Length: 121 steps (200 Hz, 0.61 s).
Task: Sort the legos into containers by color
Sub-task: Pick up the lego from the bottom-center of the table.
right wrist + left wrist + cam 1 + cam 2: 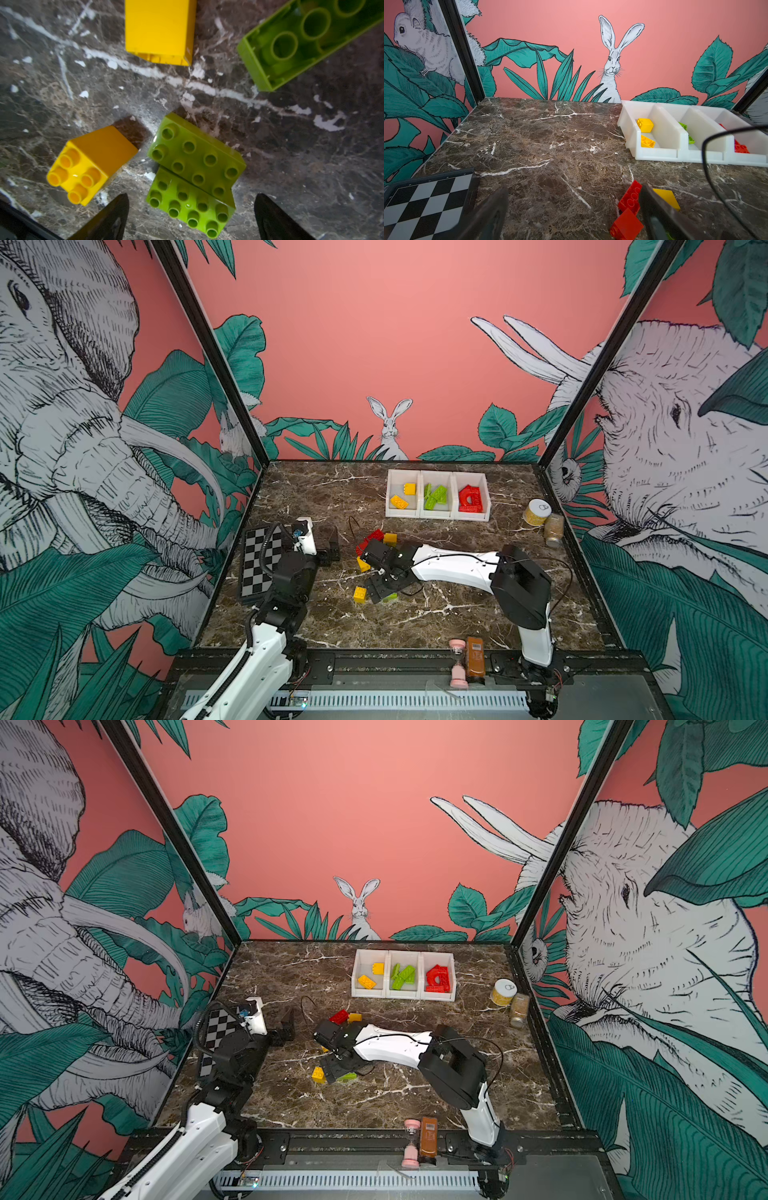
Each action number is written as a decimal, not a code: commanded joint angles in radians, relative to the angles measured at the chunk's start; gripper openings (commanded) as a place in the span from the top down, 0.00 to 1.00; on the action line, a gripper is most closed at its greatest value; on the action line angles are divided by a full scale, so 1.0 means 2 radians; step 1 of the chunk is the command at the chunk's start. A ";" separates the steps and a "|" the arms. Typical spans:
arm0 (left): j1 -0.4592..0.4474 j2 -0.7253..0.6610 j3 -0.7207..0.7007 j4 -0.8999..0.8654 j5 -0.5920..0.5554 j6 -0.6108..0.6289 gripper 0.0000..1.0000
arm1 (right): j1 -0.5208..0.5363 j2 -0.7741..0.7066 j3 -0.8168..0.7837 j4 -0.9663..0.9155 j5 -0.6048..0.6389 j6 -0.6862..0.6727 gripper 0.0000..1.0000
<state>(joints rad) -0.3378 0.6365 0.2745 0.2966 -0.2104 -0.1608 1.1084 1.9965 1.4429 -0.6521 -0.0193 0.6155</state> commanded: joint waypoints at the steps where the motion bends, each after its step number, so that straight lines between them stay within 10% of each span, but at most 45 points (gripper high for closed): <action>1: -0.001 -0.002 -0.001 0.004 -0.006 -0.002 0.01 | 0.004 0.011 0.006 -0.019 0.013 -0.003 0.09; 121: -0.001 -0.002 -0.001 0.004 -0.004 -0.002 0.01 | 0.003 -0.002 -0.020 -0.036 0.043 0.002 0.23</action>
<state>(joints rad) -0.3378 0.6365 0.2745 0.2966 -0.2104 -0.1608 1.1130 2.0148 1.4246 -0.6846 0.0307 0.6212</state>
